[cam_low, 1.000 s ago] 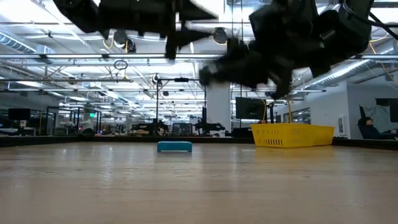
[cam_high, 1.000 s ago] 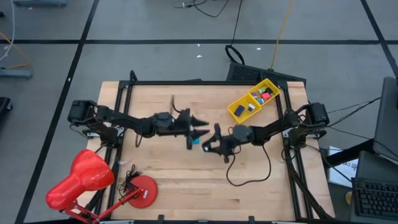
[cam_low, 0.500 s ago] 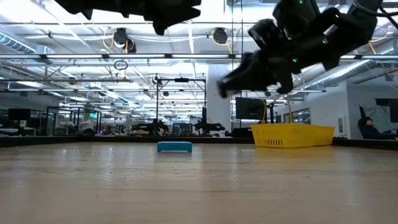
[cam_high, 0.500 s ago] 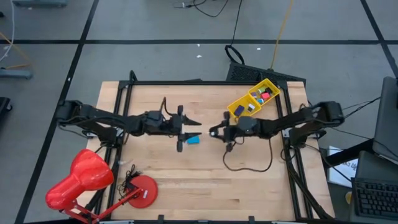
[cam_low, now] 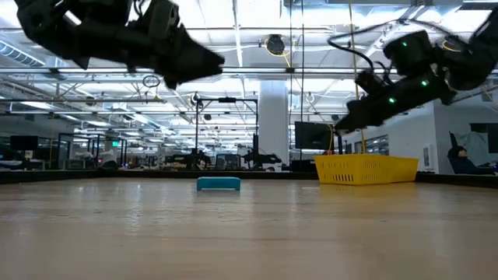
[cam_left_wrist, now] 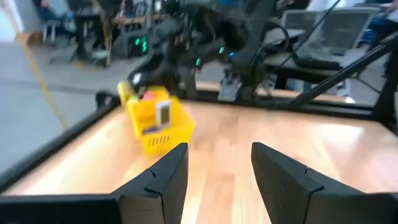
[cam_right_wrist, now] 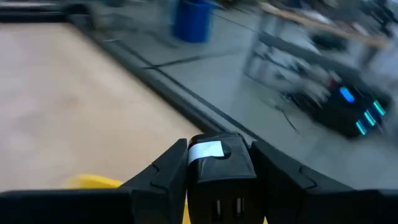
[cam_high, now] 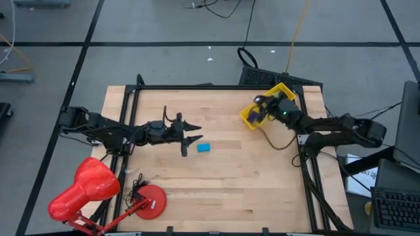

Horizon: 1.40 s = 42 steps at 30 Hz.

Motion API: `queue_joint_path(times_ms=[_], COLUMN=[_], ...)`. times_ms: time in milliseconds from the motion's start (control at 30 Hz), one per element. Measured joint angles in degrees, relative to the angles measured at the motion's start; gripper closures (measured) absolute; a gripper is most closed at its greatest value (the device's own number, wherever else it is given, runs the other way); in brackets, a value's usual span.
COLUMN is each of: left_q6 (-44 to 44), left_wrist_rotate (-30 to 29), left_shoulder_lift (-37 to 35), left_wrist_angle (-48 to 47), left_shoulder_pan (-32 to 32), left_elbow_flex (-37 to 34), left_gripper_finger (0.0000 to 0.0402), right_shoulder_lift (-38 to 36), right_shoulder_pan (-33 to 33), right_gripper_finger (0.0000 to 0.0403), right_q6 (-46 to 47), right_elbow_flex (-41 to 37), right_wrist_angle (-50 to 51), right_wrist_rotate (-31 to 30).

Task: Pick & Place Office items
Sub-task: Put the black charger adapter into the top yellow basket

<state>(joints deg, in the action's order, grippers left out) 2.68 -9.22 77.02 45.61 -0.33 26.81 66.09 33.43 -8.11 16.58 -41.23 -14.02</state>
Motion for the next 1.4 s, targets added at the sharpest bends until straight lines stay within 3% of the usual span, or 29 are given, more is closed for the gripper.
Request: queue_joint_path(times_ms=[167,333,1033,1100,1400], left_q6=[4.8,8.1,8.5,8.5,8.5], left_wrist_rotate=[-1.9,-2.9,-2.9,-2.9,-2.9], left_shoulder_lift=[0.3,0.7,0.8,0.8,0.8], left_wrist_angle=[-0.3,1.3,0.7,0.4,-0.5], left_shoulder_pan=[0.7,0.7,0.6,0.6,0.6], left_elbow_flex=[-2.0,-2.0,-2.0,-2.0,-2.0], left_gripper_finger=[0.0224,0.0224,0.0224,0.0224,0.0224], right_shoulder_lift=[-0.4,-0.4,-0.3,-0.3,-0.3], right_shoulder_pan=[10.9,15.6,18.5,18.8,13.4], right_gripper_finger=[0.0265,0.0265,0.0265,0.0265,0.0265], right_q6=[7.5,9.9,9.8,9.7,12.0], right_elbow_flex=[-3.4,-4.8,-5.0,-5.0,-4.9], right_wrist_angle=[0.2,0.0,2.3,1.4,-10.7], right_wrist_rotate=[3.7,5.1,4.8,12.5,63.9])
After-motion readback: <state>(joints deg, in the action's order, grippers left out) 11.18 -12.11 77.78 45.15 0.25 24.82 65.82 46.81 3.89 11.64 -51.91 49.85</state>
